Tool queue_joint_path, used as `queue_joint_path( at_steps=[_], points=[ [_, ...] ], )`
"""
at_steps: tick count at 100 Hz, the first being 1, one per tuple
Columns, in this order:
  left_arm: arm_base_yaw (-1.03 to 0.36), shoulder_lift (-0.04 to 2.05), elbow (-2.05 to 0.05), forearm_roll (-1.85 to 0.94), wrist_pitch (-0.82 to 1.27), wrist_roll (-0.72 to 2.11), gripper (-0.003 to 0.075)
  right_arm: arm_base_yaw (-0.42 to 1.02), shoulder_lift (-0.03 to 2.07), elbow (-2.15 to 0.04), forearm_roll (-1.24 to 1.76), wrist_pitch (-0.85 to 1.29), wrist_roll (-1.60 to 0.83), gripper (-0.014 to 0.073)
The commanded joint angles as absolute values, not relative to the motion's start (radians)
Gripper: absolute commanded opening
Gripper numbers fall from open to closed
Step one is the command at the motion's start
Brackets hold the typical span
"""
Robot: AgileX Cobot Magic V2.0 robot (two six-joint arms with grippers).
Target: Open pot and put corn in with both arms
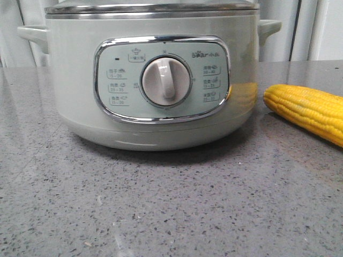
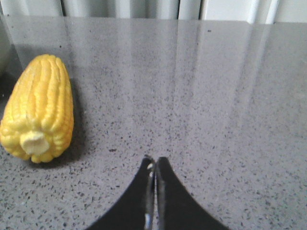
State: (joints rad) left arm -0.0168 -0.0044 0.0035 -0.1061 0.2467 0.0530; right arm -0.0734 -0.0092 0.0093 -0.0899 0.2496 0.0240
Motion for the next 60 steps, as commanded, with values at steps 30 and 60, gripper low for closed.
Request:
queue_joint_path(
  at_steps=[30, 60],
  points=[
    [-0.017, -0.035, 0.023, -0.109, -0.039, 0.044, -0.0020, -0.077, -0.033, 0.029, -0.092, 0.069, 0.016, -0.0064],
    [-0.019, -0.030, -0.062, -0.113, -0.152, 0.044, -0.0021, -0.077, -0.033, -0.005, -0.092, -0.136, 0.016, -0.0064]
  ],
)
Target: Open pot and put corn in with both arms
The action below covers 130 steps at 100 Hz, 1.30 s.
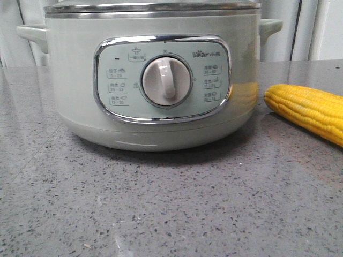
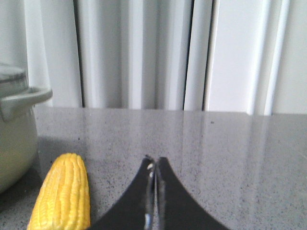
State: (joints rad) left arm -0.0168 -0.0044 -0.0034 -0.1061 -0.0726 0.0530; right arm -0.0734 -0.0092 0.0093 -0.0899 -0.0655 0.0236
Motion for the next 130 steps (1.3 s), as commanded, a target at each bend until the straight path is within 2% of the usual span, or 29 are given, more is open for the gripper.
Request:
queue_joint_path(
  at_steps=[1, 25, 54, 68, 75, 90, 97, 115, 130],
  points=[
    [-0.019, -0.031, -0.066, -0.113, -0.152, 0.044, -0.0021, -0.077, -0.033, -0.012, -0.092, -0.122, 0.016, -0.0064],
    [-0.019, 0.088, -0.229, -0.111, -0.129, 0.044, -0.0021, -0.077, 0.027, -0.174, -0.092, 0.061, 0.016, -0.0064],
    [-0.019, 0.309, -0.420, -0.122, -0.113, 0.044, -0.0020, -0.077, 0.287, -0.413, -0.030, 0.269, 0.016, -0.0062],
    [-0.019, 0.395, -0.486, -0.122, -0.104, 0.044, -0.0014, -0.077, 0.402, -0.488, -0.030, 0.223, 0.016, -0.0064],
    [-0.019, 0.429, -0.510, -0.122, -0.078, 0.044, 0.0050, -0.077, 0.438, -0.489, -0.030, 0.133, 0.016, -0.0064],
    [-0.019, 0.474, -0.516, -0.122, -0.102, 0.044, 0.0337, -0.077, 0.475, -0.489, -0.030, 0.085, 0.016, -0.0064],
    [-0.019, 0.492, -0.516, -0.122, -0.137, 0.044, 0.0417, -0.077, 0.479, -0.483, -0.030, 0.085, 0.016, -0.0064],
    [-0.058, 0.550, -0.521, -0.117, -0.248, 0.044, 0.0429, -0.077, 0.484, -0.483, -0.030, 0.092, 0.016, -0.0064],
    [-0.192, 0.629, -0.559, -0.076, -0.251, 0.044, 0.0429, -0.077, 0.485, -0.483, -0.030, 0.092, 0.016, -0.0064]
  ],
)
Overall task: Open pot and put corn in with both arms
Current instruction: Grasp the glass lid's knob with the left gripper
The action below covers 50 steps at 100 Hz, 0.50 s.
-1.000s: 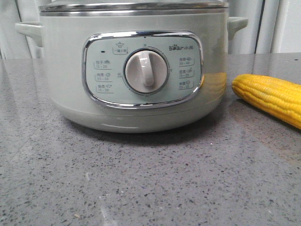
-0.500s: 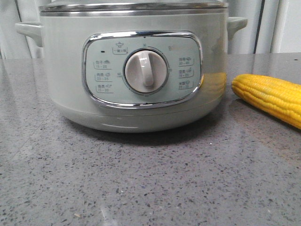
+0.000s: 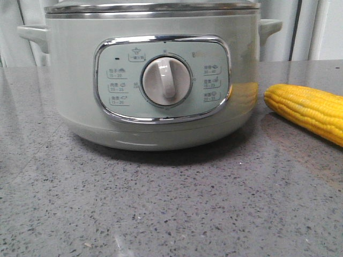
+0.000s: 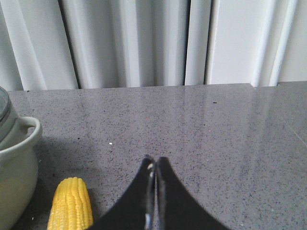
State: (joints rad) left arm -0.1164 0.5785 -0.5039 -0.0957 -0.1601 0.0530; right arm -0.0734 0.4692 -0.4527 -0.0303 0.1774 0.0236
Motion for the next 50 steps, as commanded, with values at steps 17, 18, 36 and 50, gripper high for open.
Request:
queue_joint_path(
  at_steps=[17, 18, 36, 50],
  points=[
    [-0.384, 0.762, -0.619, -0.076, -0.298, 0.044, 0.0429, -0.077, 0.493, -0.483, -0.030, 0.094, 0.016, -0.0064],
    [-0.399, 0.774, -0.621, -0.076, -0.300, 0.044, 0.0429, -0.077, 0.493, -0.483, -0.030, 0.094, 0.016, -0.0064],
    [-0.571, 0.931, -0.699, -0.076, -0.321, 0.044, 0.0429, -0.077, 0.493, -0.483, -0.030, 0.105, 0.016, -0.0064],
    [-0.658, 1.049, -0.768, -0.076, -0.325, 0.044, 0.0430, -0.077, 0.493, -0.483, -0.030, 0.123, 0.016, -0.0064]
  ],
)
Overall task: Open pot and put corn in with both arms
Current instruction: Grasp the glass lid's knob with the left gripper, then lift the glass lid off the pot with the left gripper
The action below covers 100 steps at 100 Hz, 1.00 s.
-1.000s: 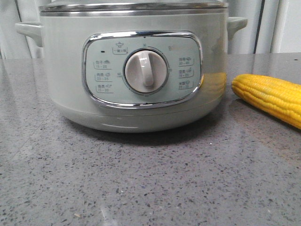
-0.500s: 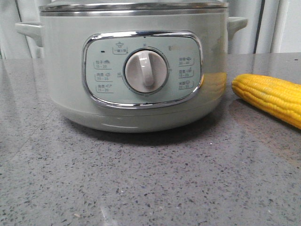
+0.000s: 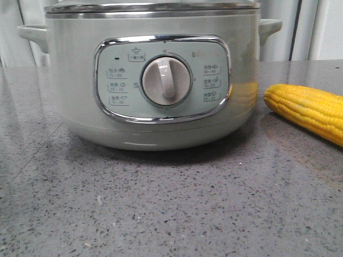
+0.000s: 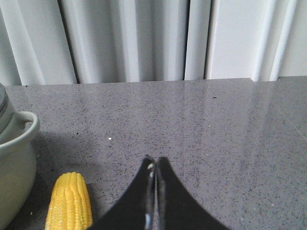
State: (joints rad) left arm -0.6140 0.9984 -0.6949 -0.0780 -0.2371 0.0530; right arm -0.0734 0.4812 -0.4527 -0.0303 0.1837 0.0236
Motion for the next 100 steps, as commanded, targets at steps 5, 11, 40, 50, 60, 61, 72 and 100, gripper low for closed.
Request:
queue_joint_path(
  at_steps=[5, 11, 40, 50, 60, 61, 72, 100],
  points=[
    [-0.679, 1.086, -0.792, -0.076, -0.325, 0.044, 0.0430, -0.077, 0.493, -0.483, -0.030, 0.130, 0.016, -0.0064],
    [-0.699, 1.125, -0.823, -0.076, -0.325, 0.044, 0.0430, -0.077, 0.493, -0.483, -0.030, 0.134, 0.016, -0.0064],
    [-0.729, 1.294, -0.939, -0.076, -0.322, 0.044, 0.0430, -0.077, 0.493, -0.483, -0.030, 0.137, 0.016, -0.0064],
    [-0.752, 1.335, -0.968, -0.076, -0.324, 0.044, 0.0430, -0.077, 0.493, -0.483, -0.030, 0.137, 0.016, -0.0064],
    [-0.758, 1.375, -0.994, -0.076, -0.324, 0.044, 0.0430, -0.077, 0.493, -0.483, -0.030, 0.137, 0.016, -0.0064],
    [-0.758, 1.380, -0.995, -0.076, -0.322, 0.044, 0.0430, -0.077, 0.493, -0.483, -0.030, 0.137, 0.016, -0.0064],
    [-0.758, 1.417, -1.017, -0.096, -0.320, 0.044, 0.0430, -0.077, 0.493, -0.483, -0.030, 0.137, 0.016, -0.0064],
    [-0.756, 1.449, -1.023, -0.096, -0.335, 0.044, 0.0426, -0.069, 0.493, -0.483, -0.030, 0.137, 0.016, -0.0064]
  ],
)
